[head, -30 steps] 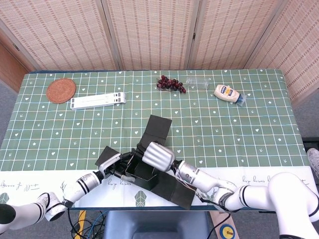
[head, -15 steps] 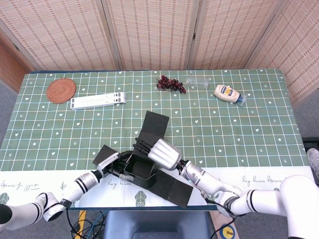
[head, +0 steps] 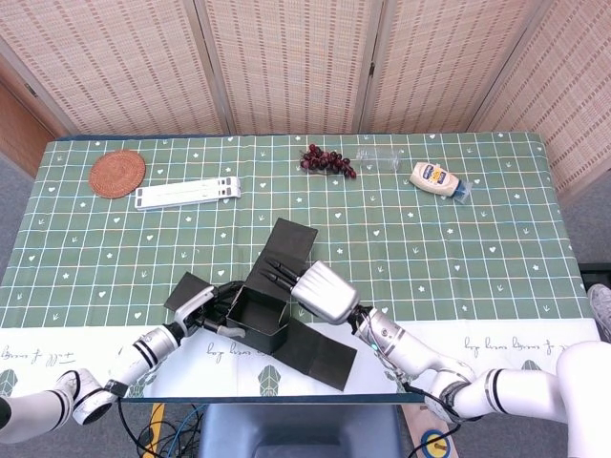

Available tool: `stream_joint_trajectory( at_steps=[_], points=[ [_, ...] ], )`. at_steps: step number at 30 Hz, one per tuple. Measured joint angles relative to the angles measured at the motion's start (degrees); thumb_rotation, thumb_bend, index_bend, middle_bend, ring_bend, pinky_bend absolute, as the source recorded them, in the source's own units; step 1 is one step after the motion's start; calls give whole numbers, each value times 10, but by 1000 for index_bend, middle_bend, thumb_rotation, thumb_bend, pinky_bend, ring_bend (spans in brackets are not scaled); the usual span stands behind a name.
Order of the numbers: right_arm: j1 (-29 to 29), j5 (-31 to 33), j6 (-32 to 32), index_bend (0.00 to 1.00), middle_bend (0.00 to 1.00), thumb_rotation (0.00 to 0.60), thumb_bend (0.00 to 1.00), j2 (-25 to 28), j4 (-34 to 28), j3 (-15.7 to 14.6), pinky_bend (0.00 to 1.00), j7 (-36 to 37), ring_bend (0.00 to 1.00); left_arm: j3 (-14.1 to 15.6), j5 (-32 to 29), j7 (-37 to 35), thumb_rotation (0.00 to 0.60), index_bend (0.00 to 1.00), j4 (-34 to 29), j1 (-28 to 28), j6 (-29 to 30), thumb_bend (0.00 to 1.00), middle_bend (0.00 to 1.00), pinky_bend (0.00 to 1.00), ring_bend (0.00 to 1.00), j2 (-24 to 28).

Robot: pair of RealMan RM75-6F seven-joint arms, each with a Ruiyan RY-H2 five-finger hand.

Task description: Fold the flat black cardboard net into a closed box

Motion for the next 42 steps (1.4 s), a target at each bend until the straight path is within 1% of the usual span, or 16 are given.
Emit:
stream_joint_trajectory(
  at_steps=[5, 10, 16, 23, 25, 30, 33, 39, 42],
  points=[
    [-24, -7, 23, 0, 36, 600, 392, 15, -6, -3, 1000, 24, 715, 0, -3, -25, 600, 216, -5, 4, 0, 130, 265, 961, 668, 10],
    [-51, -4, 42, 0, 42, 600, 392, 26, -8, -8, 1000, 52, 715, 0, -3, -69, 600, 216, -9, 8, 5, 130, 264, 961, 668, 25],
    [-83, 17, 53, 0, 56, 600, 389, 36, -3, -14, 1000, 68, 715, -2, 2, -132, 600, 216, -11, 12, 21, 129, 264, 961, 667, 52],
    [-116, 51, 60, 0, 132, 600, 307, 44, 6, -10, 1000, 104, 715, -14, -12, -157, 600, 216, -29, 13, 18, 130, 264, 961, 667, 89],
    [-125, 57, 61, 0, 158, 600, 298, 44, 9, -11, 1000, 119, 715, -20, -22, -159, 600, 216, -35, 12, 10, 130, 264, 961, 667, 98],
    [-154, 69, 57, 0, 226, 600, 235, 43, 26, -23, 1000, 158, 715, -40, -47, -169, 600, 215, -53, 9, -13, 130, 264, 961, 667, 120],
    [-162, 69, 47, 11, 253, 600, 234, 36, 37, -33, 1000, 169, 721, -52, -58, -171, 600, 213, -67, 6, -23, 130, 264, 961, 667, 134],
    [-162, 55, 28, 58, 263, 600, 316, 6, 54, -39, 1000, 177, 729, -79, -73, -165, 600, 212, -105, -1, -40, 130, 264, 961, 667, 157],
    [-157, 49, 19, 64, 263, 600, 327, -14, 63, -37, 1000, 175, 730, -91, -79, -156, 600, 211, -127, -4, -46, 129, 264, 961, 667, 168]
  ],
)
